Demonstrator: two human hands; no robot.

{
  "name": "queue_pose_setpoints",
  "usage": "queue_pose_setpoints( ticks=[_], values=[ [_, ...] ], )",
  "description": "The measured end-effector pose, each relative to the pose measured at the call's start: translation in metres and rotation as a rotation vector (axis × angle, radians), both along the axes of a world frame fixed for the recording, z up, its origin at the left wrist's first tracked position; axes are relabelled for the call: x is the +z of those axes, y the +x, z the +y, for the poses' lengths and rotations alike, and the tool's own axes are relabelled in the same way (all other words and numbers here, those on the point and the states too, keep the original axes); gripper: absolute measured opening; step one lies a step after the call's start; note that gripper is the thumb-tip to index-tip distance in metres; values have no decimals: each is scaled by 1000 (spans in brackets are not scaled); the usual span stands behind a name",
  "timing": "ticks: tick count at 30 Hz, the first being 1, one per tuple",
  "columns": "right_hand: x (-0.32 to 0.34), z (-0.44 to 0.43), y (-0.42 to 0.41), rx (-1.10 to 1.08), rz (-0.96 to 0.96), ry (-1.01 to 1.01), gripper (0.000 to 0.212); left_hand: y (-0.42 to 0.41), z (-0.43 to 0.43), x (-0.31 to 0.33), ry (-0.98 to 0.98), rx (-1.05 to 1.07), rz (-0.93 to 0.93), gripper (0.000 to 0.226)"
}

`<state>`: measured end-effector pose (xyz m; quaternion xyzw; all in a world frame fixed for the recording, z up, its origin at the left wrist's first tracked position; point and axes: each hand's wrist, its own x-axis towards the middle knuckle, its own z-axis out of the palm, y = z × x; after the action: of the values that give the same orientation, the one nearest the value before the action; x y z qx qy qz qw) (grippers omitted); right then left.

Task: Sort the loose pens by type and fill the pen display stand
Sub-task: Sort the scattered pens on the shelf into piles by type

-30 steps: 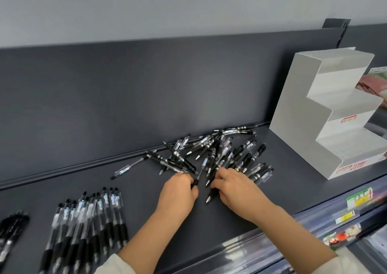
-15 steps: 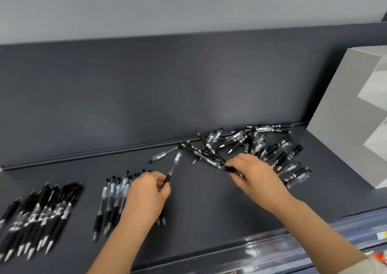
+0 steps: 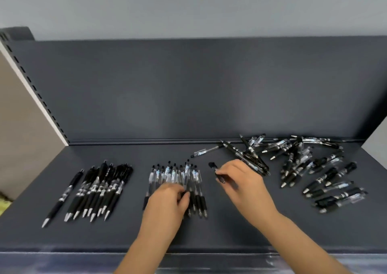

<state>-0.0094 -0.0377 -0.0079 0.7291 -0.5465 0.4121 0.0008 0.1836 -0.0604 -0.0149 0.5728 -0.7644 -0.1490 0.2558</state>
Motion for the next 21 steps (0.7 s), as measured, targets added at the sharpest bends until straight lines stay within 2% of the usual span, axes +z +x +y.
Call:
queue_pose_setpoints(
  ticks=[3, 7, 9, 11, 13, 15, 18, 21],
  values=[
    [2, 5, 20, 76, 28, -72, 18, -4, -4, 6, 6, 11, 91, 35],
    [6, 12, 37, 137, 187, -122, 20, -15, -11, 21, 439, 5, 582, 44],
    [4, 14, 38, 156, 261, -99, 22, -19, -12, 24, 608, -26, 709, 42],
    [2, 14, 34, 156, 322, -61, 24, -22, -13, 26, 665, -34, 772, 37],
    [-2, 13, 24, 115, 367, -1, 29, -23, -15, 26, 622, -17, 783, 28],
    [-6, 8, 8, 29, 356, 97, 38, -21, -19, 25, 475, 20, 695, 19],
    [-8, -3, -22, -193, 254, 284, 41, -13, -21, 27, 266, 55, 517, 12],
    [-9, -18, -49, -412, 262, 398, 41, -2, -23, 28, 194, 72, 510, 9]
  ],
)
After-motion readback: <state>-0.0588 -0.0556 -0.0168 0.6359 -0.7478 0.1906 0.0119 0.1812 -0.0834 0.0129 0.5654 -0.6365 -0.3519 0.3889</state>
